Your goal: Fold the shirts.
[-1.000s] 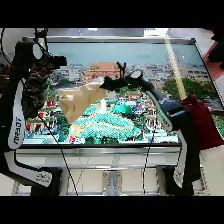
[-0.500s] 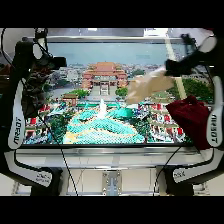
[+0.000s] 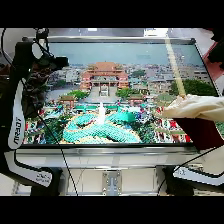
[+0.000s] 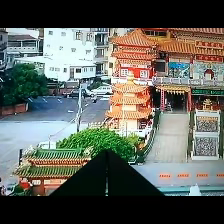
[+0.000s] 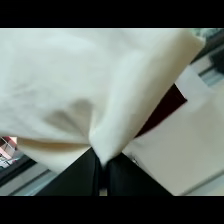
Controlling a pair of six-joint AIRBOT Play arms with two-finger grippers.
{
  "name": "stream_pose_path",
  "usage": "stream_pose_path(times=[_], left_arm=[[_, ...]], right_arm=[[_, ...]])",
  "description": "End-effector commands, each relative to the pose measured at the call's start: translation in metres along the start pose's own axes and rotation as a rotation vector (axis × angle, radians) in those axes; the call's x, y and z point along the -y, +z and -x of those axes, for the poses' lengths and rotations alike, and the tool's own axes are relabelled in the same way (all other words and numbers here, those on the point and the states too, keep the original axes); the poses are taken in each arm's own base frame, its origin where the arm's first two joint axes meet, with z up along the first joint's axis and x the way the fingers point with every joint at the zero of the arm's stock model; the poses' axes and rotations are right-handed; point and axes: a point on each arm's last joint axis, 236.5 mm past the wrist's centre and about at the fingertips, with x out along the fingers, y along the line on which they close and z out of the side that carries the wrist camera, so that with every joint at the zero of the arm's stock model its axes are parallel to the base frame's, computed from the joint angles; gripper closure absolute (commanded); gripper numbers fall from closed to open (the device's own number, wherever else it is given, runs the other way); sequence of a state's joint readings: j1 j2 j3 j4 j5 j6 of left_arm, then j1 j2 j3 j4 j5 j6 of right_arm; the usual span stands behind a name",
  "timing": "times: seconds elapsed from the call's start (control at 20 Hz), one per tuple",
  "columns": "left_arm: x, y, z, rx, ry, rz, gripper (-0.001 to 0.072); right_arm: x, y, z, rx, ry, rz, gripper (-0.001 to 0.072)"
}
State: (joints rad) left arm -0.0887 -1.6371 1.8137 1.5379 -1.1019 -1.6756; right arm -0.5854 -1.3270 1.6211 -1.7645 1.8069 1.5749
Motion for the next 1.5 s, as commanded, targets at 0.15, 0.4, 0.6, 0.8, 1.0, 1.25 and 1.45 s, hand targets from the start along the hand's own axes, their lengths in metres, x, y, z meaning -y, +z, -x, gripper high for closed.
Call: stream_pose_path(times=[0.15,0.4,0.6,0.8,1.0,1.25,1.45], left_arm=[[0.018,0.0,0.001,-0.002,-0.075,0.041,0.0696],[0.029,0.0,0.002,-0.005,-0.123,0.065,0.0696],[0.047,-0.001,0.005,-0.014,-0.197,0.103,0.0696],[0.061,-0.013,0.009,-0.074,-0.257,0.127,0.0696],[0.061,-0.027,0.01,-0.131,-0.254,0.119,0.0696],[0.059,-0.032,0.01,-0.153,-0.244,0.109,0.0696],[0.06,-0.032,0.01,-0.153,-0.246,0.11,0.0696]], right_arm=[[0.052,-0.084,-0.079,-0.332,-0.06,-0.107,0.0494],[0.025,0.013,-0.009,0.149,0.075,-0.097,0.0367],[-0.163,0.085,0.138,0.689,0.847,0.189,0.0372],[-0.294,0.044,0.172,0.782,1.002,0.597,0.0372],[-0.397,-0.022,0.092,0.588,0.876,0.886,0.0372],[-0.457,-0.086,0.004,0.384,0.809,0.965,0.0372],[-0.47,-0.117,-0.021,0.313,0.791,1.027,0.0373]])
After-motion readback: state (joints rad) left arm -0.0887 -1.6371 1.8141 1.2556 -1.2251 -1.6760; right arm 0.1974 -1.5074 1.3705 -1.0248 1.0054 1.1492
